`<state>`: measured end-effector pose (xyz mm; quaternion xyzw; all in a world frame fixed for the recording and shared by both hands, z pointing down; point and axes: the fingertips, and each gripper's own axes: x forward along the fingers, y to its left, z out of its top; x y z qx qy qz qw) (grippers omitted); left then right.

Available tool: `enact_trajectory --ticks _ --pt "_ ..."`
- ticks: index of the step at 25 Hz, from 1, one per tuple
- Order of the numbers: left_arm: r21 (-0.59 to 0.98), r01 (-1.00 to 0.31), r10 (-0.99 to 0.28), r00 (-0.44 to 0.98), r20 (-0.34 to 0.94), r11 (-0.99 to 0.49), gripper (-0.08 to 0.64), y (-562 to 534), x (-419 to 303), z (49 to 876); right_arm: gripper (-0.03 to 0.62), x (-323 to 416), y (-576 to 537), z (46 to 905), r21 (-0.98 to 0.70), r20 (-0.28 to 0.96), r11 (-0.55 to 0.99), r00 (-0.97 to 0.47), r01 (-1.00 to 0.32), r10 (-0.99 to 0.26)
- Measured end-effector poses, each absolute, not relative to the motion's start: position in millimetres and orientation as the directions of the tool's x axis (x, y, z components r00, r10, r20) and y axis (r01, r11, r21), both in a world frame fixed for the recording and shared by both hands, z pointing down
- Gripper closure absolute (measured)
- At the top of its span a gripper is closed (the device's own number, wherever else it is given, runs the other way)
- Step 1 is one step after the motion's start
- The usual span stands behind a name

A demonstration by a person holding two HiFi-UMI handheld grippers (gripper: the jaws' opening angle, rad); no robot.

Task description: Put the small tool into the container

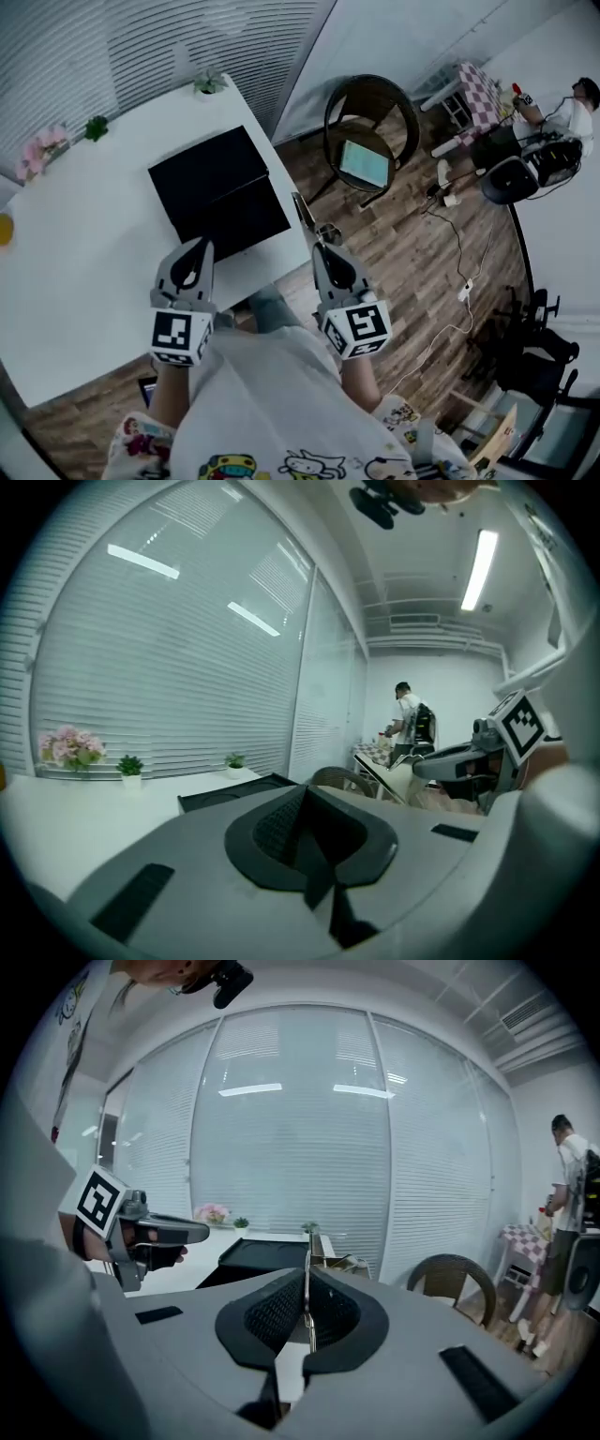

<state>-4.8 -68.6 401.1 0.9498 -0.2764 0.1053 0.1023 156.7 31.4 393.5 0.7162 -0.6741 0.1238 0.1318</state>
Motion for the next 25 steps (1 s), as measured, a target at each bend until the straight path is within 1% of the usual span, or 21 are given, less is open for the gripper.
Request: enact_trajectory --ticks 4,12,18,25 --pt "0.123 -0.68 -0.634 0.723 0.273 -0.723 0.555 -70.4 -11.3 394.2 0.59 164.0 3.3 392.2 0.0 0.365 0.113 -0.105 -0.994 -0.925" --pt "0.095 -0.838 -0.787 0.538 0.302 -0.537 0.555 -67.7 -30.5 401.2 0.589 153.4 -41.4 403.8 -0.035 0.362 0.366 -0.353 -0.93 -0.863" --pt "0.072 -0.904 -0.854 0.423 0.304 -0.422 0.555 -57.9 -46.3 402.6 0.589 140.8 -57.4 409.8 -0.049 0.358 0.497 -0.48 -0.866 -0.801" --pt "0.073 -0.933 -0.867 0.356 0.348 -0.353 0.555 -51.9 -49.2 411.8 0.591 136.2 -70.7 409.2 -0.05 0.348 0.571 -0.55 -0.819 -0.759"
